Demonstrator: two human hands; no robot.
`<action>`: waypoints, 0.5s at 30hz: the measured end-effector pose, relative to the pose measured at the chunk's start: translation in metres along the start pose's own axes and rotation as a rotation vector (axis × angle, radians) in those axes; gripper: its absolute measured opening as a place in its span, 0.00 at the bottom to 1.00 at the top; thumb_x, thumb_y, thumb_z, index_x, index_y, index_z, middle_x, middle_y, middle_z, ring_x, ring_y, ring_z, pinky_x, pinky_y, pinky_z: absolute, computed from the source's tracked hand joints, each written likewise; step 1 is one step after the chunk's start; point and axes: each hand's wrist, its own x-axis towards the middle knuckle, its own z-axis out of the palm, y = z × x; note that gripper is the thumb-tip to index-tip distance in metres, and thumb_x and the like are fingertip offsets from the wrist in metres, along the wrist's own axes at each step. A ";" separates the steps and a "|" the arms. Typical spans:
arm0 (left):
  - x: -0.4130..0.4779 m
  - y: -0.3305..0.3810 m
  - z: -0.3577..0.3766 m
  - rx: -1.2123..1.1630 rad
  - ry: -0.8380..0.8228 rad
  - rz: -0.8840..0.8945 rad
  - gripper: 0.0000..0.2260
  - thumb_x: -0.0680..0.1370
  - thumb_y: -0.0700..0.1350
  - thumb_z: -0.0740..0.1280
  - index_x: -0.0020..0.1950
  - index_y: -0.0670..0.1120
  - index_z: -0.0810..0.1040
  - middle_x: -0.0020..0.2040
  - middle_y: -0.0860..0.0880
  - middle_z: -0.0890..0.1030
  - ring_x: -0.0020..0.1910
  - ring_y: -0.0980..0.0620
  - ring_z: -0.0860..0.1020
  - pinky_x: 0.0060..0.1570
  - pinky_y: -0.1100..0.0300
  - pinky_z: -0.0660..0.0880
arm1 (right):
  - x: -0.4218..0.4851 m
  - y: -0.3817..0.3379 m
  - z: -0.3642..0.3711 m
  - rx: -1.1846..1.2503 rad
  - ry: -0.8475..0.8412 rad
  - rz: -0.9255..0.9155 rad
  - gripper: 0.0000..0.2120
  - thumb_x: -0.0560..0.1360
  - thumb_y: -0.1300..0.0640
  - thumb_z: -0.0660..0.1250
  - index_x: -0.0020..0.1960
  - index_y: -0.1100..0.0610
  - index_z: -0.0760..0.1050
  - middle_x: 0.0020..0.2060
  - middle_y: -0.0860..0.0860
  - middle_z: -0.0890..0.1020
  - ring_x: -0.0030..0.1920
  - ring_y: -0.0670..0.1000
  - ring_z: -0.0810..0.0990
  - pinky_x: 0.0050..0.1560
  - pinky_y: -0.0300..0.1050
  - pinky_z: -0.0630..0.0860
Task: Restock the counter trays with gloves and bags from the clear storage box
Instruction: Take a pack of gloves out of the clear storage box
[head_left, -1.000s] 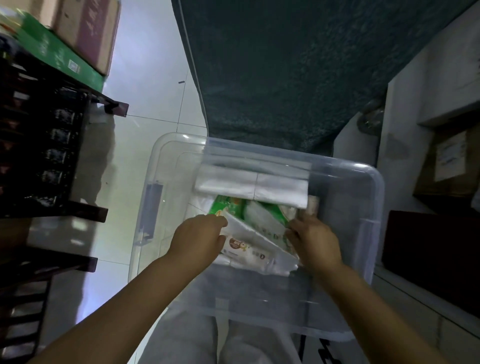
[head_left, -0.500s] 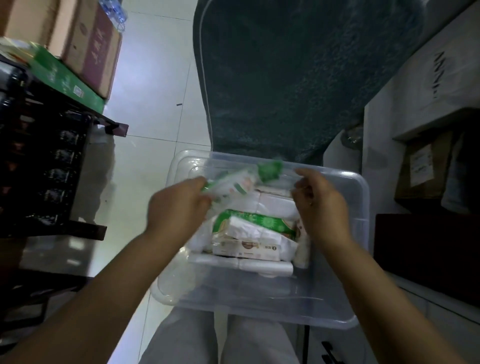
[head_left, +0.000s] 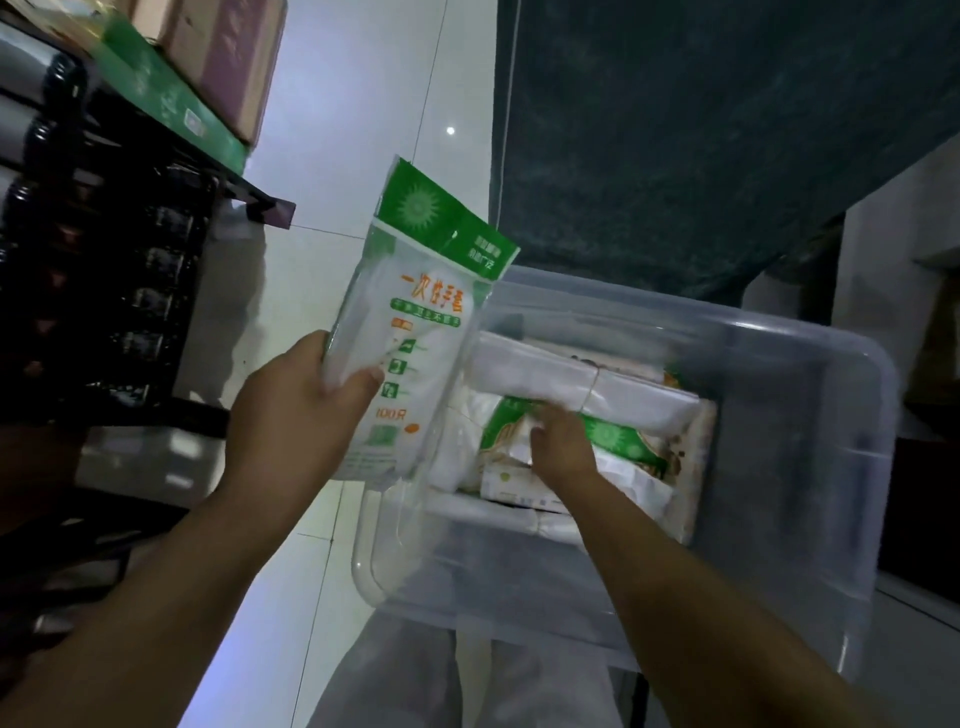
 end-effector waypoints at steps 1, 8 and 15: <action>0.001 -0.002 0.001 0.002 -0.002 0.001 0.16 0.68 0.59 0.63 0.51 0.53 0.77 0.45 0.52 0.82 0.42 0.49 0.81 0.43 0.45 0.80 | 0.006 0.001 0.001 -0.050 0.068 0.011 0.16 0.75 0.68 0.57 0.61 0.67 0.74 0.62 0.64 0.76 0.63 0.61 0.73 0.64 0.47 0.66; 0.009 -0.012 0.013 0.042 0.018 0.028 0.15 0.68 0.60 0.62 0.49 0.54 0.76 0.34 0.63 0.73 0.35 0.57 0.77 0.35 0.59 0.76 | 0.019 -0.026 0.028 0.109 0.358 0.424 0.15 0.74 0.66 0.60 0.61 0.67 0.71 0.60 0.61 0.77 0.61 0.60 0.74 0.62 0.53 0.70; 0.008 -0.016 0.018 0.038 -0.039 0.061 0.09 0.69 0.59 0.63 0.46 0.58 0.74 0.34 0.64 0.74 0.37 0.62 0.76 0.34 0.60 0.75 | 0.029 -0.038 0.023 0.521 0.361 0.730 0.12 0.73 0.61 0.62 0.56 0.58 0.72 0.49 0.56 0.82 0.51 0.59 0.80 0.62 0.52 0.67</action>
